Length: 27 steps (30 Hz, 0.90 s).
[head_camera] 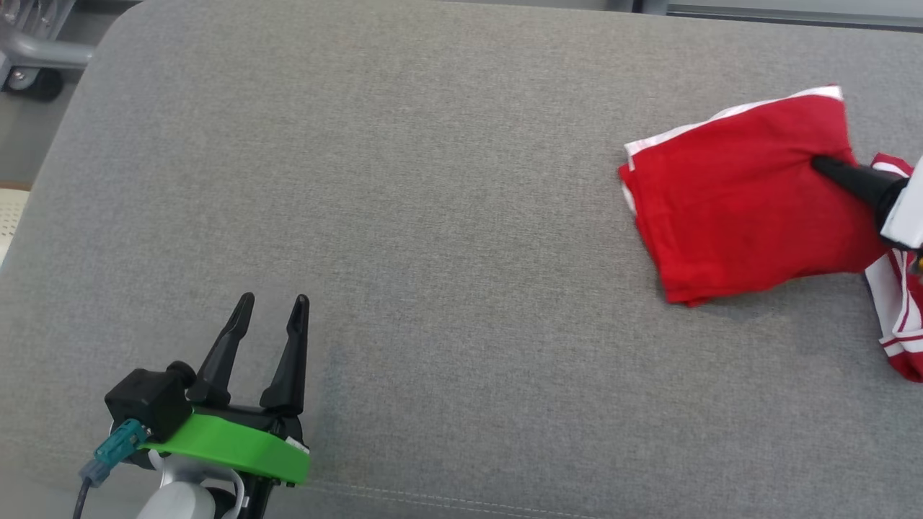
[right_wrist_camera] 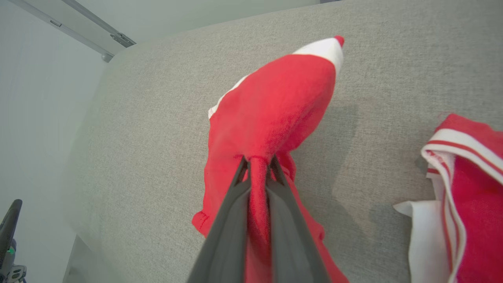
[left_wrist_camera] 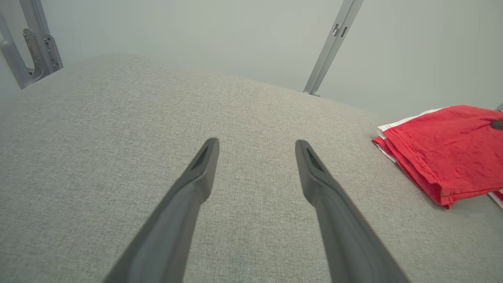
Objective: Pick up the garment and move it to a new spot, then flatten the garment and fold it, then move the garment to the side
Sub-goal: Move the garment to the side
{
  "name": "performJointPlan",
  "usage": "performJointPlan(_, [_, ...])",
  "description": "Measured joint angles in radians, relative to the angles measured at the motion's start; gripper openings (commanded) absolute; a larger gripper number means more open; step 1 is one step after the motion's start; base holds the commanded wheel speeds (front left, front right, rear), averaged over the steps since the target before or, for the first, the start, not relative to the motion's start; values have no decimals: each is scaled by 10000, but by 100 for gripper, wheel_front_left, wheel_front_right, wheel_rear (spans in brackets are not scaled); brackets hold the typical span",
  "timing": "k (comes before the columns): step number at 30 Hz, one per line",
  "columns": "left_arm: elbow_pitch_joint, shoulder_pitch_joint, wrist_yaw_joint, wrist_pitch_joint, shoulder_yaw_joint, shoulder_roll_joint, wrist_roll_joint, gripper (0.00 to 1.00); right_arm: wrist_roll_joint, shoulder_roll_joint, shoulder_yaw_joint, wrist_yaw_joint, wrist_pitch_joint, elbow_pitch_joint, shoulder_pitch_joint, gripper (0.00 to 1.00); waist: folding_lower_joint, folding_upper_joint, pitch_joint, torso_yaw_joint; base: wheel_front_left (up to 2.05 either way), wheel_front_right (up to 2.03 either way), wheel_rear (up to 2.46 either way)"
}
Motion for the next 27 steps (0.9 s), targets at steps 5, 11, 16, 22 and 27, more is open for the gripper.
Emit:
performJointPlan(5, [-134, 1, 0, 0, 92, 13, 59, 100, 69, -738, -316, -167, 731, -412, -264, 0, 0, 0, 103, -431, 0, 0, 0])
performJointPlan(11, [-303, 1, -8, 0, 226, 90, 140, 100, 416, -1365, -821, -326, 1210, -681, -317, 0, 0, 0, 292, -932, 0, 0, 0])
performJointPlan(16, [-414, 0, -8, 0, 240, 219, 159, 100, 654, -1894, -1440, -554, 1335, -458, -318, 0, 0, 0, 501, -1315, 0, 0, 0])
performJointPlan(22, [-698, -56, -12, 29, 161, 267, 232, 100, 619, -2537, -1843, -788, 1344, 236, -106, 0, 0, 0, 948, -1604, 0, 0, 0])
performJointPlan(27, [-884, -436, -102, 136, -59, 255, 286, 100, 286, -2796, -2088, -895, 1032, 884, 221, 0, 0, 0, 1421, -1730, 0, 0, 0])
